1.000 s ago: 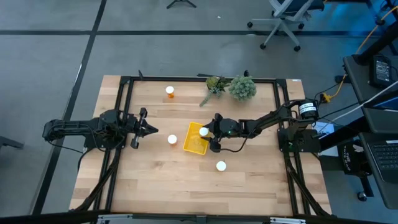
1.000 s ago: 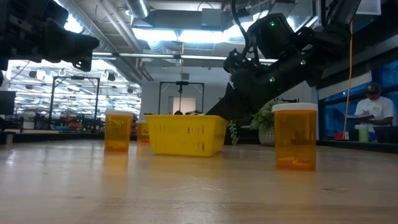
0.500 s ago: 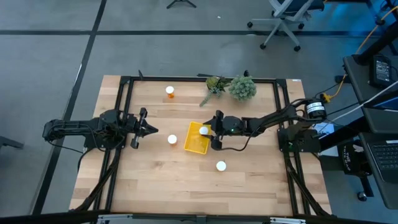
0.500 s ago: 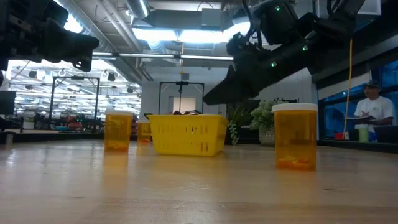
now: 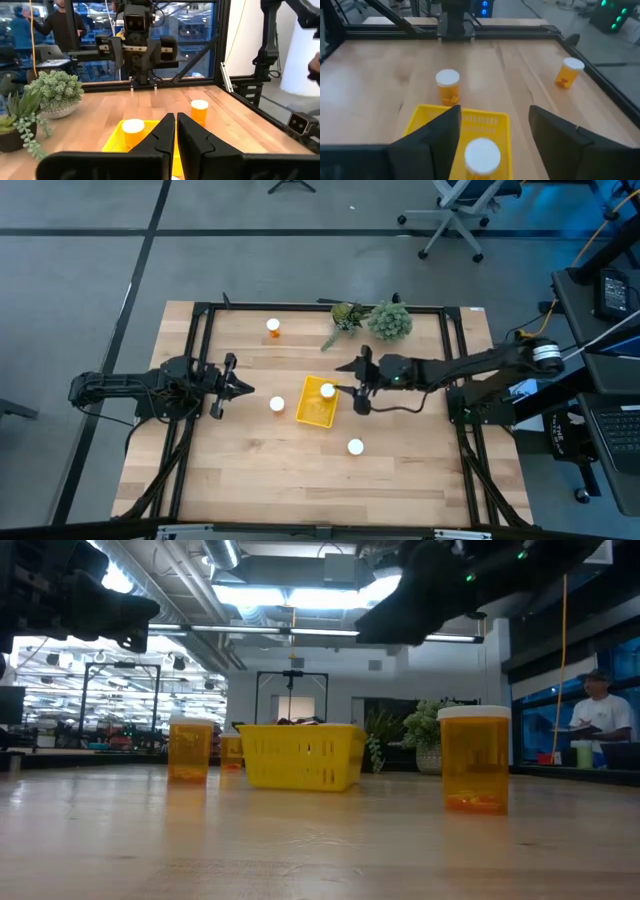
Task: Pick and place pill bottles into a basket
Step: Put the orange pill bottle into the yellow bin
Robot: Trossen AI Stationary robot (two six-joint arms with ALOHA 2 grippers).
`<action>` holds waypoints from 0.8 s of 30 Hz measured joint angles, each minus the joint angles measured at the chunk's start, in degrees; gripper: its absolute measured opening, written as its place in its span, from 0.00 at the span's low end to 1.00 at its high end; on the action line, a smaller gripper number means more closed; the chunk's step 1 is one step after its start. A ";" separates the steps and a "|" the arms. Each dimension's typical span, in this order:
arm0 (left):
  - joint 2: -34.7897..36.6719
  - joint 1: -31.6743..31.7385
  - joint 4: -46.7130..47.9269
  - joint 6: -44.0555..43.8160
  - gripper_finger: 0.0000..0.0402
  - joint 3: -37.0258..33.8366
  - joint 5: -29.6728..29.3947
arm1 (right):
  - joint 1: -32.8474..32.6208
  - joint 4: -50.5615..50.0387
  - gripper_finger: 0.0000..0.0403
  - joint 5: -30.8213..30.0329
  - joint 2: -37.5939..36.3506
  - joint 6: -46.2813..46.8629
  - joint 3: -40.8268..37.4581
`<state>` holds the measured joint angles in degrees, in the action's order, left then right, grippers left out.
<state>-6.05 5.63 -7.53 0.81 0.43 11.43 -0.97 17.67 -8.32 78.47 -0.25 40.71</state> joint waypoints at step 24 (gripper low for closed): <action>-0.10 -0.02 4.07 -0.08 0.00 0.00 0.18 | -13.84 6.60 0.07 -4.25 -9.52 6.12 -15.25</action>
<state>-6.15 5.61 -3.46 0.73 0.43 11.61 -14.81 24.27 -12.57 68.94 5.87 25.46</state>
